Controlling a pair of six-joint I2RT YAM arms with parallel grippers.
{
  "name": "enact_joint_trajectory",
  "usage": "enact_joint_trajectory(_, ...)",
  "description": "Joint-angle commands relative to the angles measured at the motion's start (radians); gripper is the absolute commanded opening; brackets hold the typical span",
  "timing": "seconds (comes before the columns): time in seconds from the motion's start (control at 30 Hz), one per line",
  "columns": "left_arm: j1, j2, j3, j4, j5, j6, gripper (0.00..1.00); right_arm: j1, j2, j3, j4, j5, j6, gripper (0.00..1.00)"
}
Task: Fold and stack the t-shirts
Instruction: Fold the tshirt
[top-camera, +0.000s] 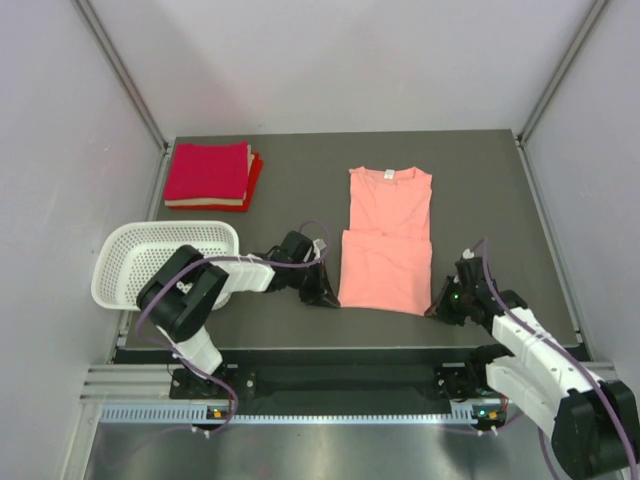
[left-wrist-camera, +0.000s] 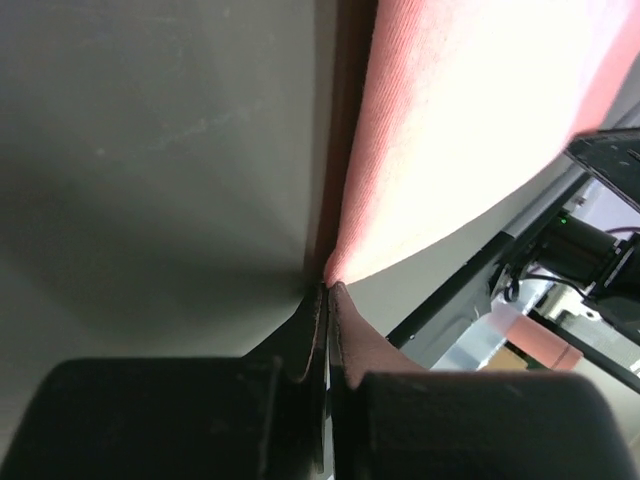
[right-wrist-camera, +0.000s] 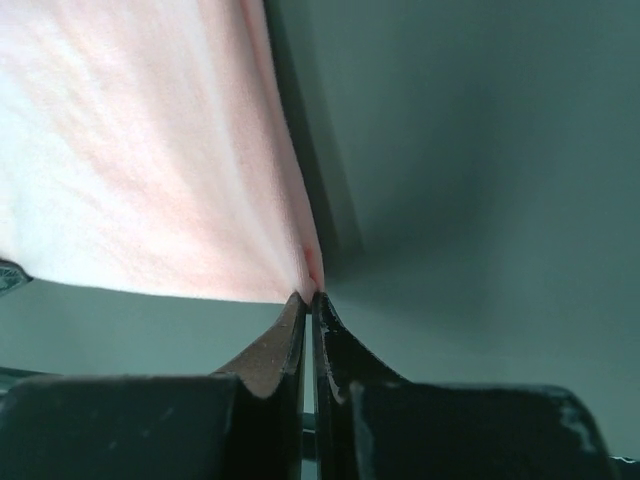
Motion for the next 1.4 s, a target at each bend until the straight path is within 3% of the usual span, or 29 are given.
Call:
enact_joint_trajectory(0.0,-0.007,-0.06,0.004,-0.072,-0.07,0.002,0.0,0.01,-0.079,0.029,-0.057,0.019,-0.034,0.0)
enact_joint_trajectory(0.43,-0.029,-0.22,0.041,-0.187,-0.105,-0.047,0.0,0.028,-0.234,0.089,-0.126,0.005,-0.066,0.0)
enact_joint_trajectory(0.83,-0.026,-0.153,0.291,-0.322,-0.164,-0.003,0.0,0.028,-0.215,0.242,-0.114,0.123,-0.097,0.0)
enact_joint_trajectory(1.17,0.068,0.057,0.708,-0.518,-0.213,0.118,0.0,0.004,0.077,0.54,-0.017,0.234,-0.169,0.0)
enact_joint_trajectory(1.37,0.179,0.241,0.99,-0.523,-0.109,0.128,0.0,-0.058,0.304,0.711,0.09,0.212,-0.22,0.0)
